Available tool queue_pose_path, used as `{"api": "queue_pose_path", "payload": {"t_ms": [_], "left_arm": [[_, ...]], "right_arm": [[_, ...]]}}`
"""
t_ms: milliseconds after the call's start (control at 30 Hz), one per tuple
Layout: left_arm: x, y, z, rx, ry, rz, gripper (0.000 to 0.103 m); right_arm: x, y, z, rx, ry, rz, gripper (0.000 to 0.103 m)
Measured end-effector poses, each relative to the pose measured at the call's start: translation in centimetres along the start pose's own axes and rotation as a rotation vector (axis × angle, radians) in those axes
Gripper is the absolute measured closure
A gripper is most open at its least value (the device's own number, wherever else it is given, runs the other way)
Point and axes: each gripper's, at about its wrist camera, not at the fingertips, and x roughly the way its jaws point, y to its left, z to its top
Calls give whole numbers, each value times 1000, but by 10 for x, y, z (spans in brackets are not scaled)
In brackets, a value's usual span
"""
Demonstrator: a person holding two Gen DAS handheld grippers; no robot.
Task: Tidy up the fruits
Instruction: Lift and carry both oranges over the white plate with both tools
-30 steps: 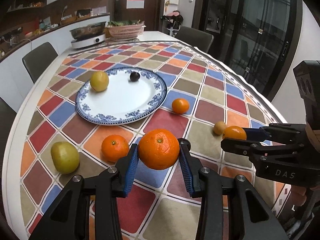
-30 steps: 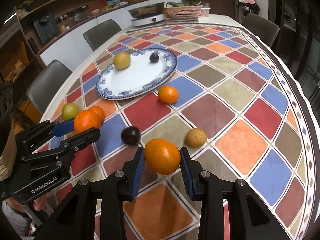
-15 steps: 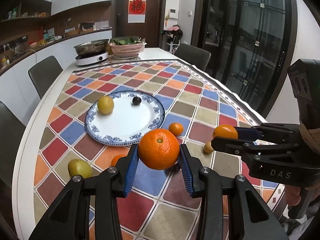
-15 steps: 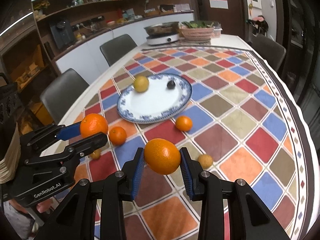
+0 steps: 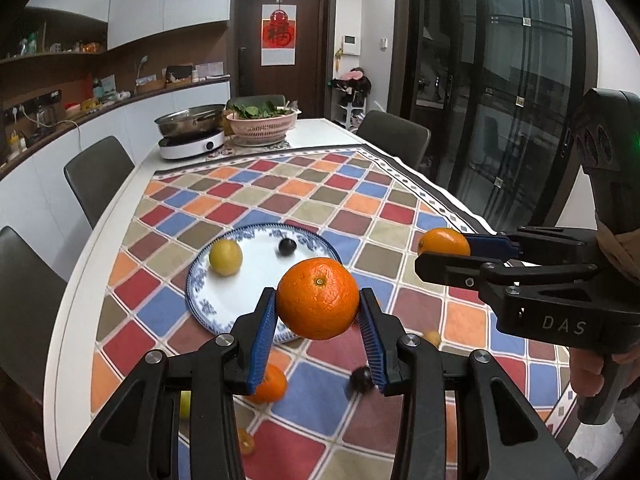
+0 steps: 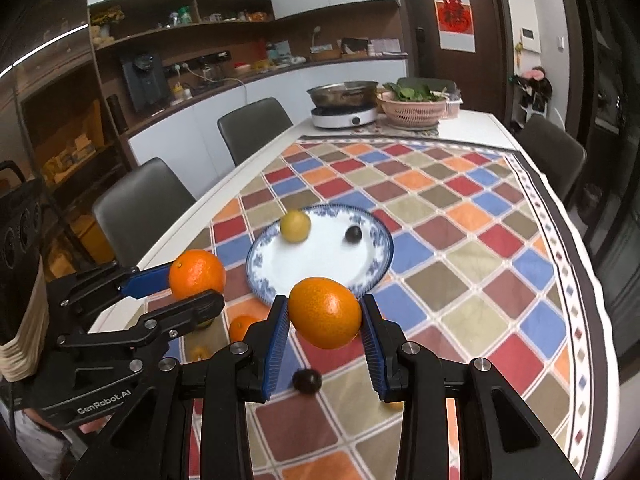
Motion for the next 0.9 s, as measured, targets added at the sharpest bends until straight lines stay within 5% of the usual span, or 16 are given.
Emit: {"api": "queue_pose_path", "payload": {"t_ms": [900], "left_arm": [[112,60,58,13,108,4,63]], "right_arm": [[110,-21,65,-47,115,13,67]]}}
